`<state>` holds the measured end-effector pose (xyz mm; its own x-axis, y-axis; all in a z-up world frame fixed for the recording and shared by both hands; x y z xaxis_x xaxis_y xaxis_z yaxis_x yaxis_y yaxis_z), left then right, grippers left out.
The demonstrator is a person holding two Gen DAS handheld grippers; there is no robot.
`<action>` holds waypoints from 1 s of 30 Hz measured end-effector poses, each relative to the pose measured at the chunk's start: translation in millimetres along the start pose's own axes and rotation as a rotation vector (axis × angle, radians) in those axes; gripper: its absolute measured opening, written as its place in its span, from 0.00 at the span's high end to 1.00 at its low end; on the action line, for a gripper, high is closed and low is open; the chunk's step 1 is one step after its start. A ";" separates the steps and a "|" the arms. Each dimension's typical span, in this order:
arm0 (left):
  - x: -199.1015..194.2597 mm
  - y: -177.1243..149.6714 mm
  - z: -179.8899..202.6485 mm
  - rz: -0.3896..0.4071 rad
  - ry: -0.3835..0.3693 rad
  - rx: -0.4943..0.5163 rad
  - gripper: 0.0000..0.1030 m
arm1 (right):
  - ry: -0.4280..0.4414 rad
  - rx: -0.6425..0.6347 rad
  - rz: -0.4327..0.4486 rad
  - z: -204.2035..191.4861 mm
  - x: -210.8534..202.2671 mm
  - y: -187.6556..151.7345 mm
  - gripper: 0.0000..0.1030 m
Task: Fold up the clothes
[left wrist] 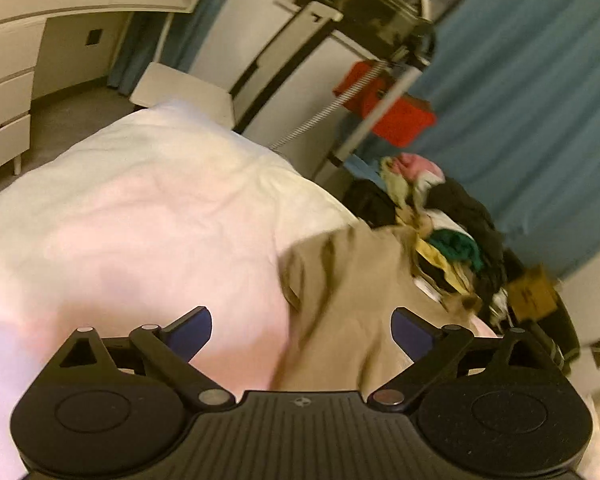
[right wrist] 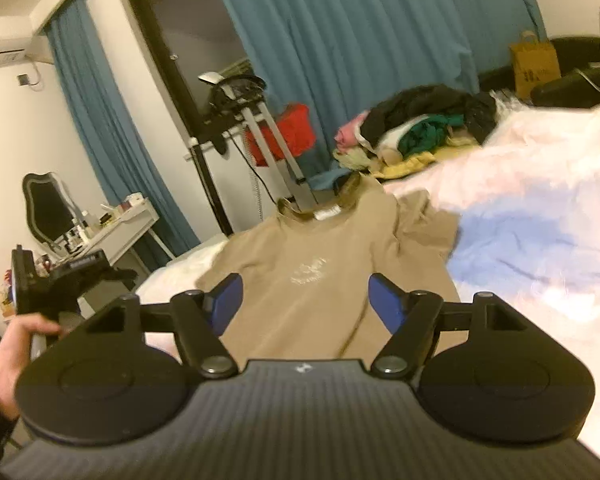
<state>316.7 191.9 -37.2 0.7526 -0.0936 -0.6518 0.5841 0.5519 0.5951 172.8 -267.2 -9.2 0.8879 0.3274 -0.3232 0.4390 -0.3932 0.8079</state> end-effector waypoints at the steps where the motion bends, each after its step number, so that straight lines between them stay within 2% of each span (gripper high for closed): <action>1: 15.0 3.5 1.8 0.000 0.005 -0.016 0.08 | 0.005 0.025 -0.014 7.7 5.6 -4.7 0.30; 11: 144.7 24.0 29.8 -0.001 0.037 -0.041 0.18 | 0.051 0.147 -0.062 45.3 75.5 -16.3 0.30; 13: 163.1 25.0 30.6 0.007 0.068 -0.038 0.32 | 0.055 0.154 -0.074 52.0 88.6 -20.2 0.29; 14: 170.7 26.0 29.6 0.014 0.083 -0.040 0.36 | 0.057 0.160 -0.081 55.1 94.7 -22.2 0.29; 16: 179.3 27.9 30.8 0.035 0.091 -0.043 0.54 | 0.055 0.176 -0.098 61.1 105.7 -25.9 0.29; 17: 182.5 28.4 32.5 0.043 0.089 -0.040 0.58 | 0.052 0.182 -0.103 63.1 109.2 -26.7 0.29; 18: 185.8 27.5 36.6 0.033 0.086 -0.021 0.70 | 0.049 0.188 -0.105 64.8 111.8 -26.9 0.29; 19: 189.0 26.7 40.6 0.023 0.082 -0.002 0.86 | 0.047 0.199 -0.107 66.4 113.7 -26.8 0.29; 20: 191.8 25.8 44.9 0.013 0.081 0.019 0.92 | 0.048 0.213 -0.109 67.7 114.3 -26.3 0.29; 23: 185.2 27.5 69.4 0.062 0.110 0.147 0.96 | 0.063 0.249 -0.107 68.3 110.5 -25.4 0.29; 26: 167.7 26.7 111.8 0.165 0.124 0.366 0.97 | 0.054 0.260 -0.106 69.2 106.4 -27.5 0.29; 28: 158.0 12.6 147.1 0.199 0.087 0.520 0.97 | 0.047 0.264 -0.105 70.0 104.5 -28.5 0.29; 30: 155.9 -16.9 180.5 0.185 0.031 0.692 0.97 | 0.045 0.266 -0.102 71.0 104.1 -27.9 0.29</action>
<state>479.0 18.4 -64.0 0.8548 -0.0204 -0.5185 0.5145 -0.0962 0.8521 262.7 -283.2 -100.4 0.8332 0.4118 -0.3691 0.5513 -0.5659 0.6130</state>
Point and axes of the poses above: each gripper's, at about its wrist camera, not at the fingertips, and x roughly the way its jaws point, z to its right, y to its top, the point moved 8 cm from there along x, roughly the way its jaws point, and after that the axes turned 5 degrees about y, right-handed, at the moved point
